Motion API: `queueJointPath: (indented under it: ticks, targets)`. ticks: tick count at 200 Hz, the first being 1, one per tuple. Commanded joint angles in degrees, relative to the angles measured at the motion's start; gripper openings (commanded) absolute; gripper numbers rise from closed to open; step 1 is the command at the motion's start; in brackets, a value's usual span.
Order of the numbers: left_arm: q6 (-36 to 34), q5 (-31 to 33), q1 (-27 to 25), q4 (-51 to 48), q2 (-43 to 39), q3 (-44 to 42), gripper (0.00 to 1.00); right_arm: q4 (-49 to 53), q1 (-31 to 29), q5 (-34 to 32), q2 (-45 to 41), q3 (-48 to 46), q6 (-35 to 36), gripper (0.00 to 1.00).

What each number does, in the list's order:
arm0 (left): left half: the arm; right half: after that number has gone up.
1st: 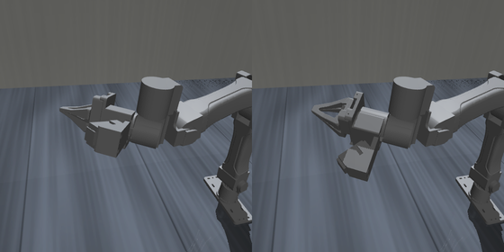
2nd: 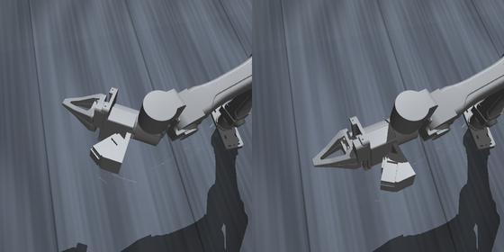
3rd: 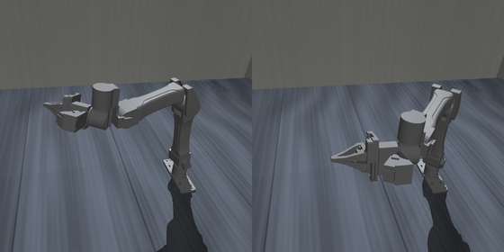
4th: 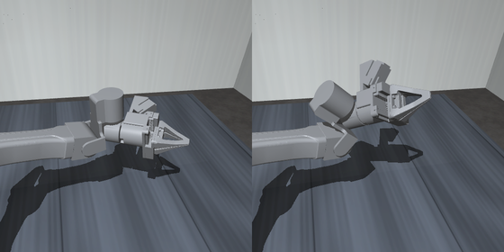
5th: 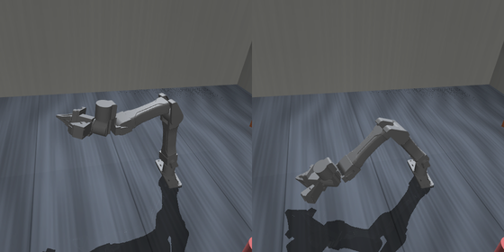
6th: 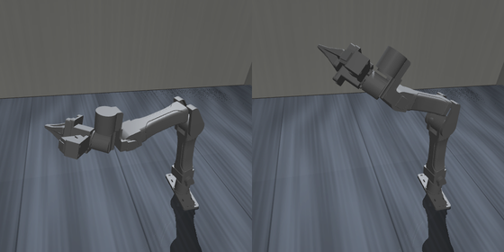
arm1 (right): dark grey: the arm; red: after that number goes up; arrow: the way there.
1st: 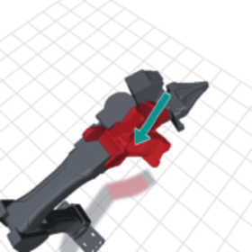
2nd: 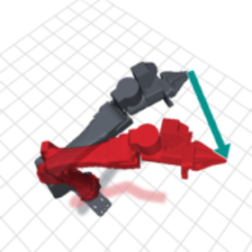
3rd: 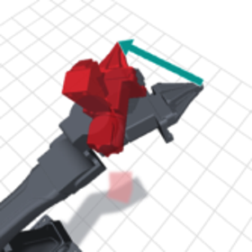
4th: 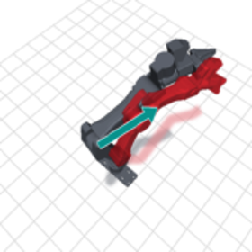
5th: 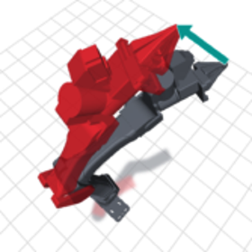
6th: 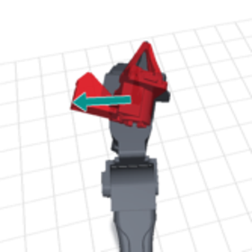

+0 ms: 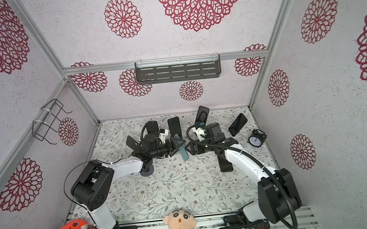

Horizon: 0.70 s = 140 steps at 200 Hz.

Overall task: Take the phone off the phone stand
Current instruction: 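Hold teal phone upright between both grippers in front of the stands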

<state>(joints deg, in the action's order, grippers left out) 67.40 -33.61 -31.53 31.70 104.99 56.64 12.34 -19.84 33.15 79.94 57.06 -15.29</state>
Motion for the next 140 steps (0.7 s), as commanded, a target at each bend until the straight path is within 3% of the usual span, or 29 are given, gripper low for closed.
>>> queueJointPath:
  ticks: [1, 21, 51, 98, 118, 140]
  targets:
    - [-0.02, -6.04, 0.92, 10.89, -0.65, 0.86, 0.11, -11.15, 4.19, 22.49, -2.01, -4.35, -6.74, 0.83]
    - [1.42, -8.76, 1.07, 16.19, -0.58, 0.71, 0.00, -22.24, 6.11, 28.63, -1.71, -7.73, -14.10, 0.84]
    - [3.19, -12.06, 1.26, 21.65, 0.28, 0.85, 0.00, -35.47, 5.86, 32.09, -2.16, -11.11, -21.91, 0.90]
    - [9.74, -14.16, 1.21, 34.90, 2.79, 0.65, 0.00, -60.00, 4.66, 37.39, 1.10, -15.06, -40.12, 0.99]
    - [12.39, -14.42, 1.29, 38.99, 3.96, 1.00, 0.00, -60.20, 3.48, 37.11, 1.84, -14.55, -39.46, 0.99]
    - [13.31, -14.53, 1.25, 40.21, 4.35, 1.37, 0.00, -52.97, 2.33, 36.03, 2.19, -12.84, -34.27, 0.99]
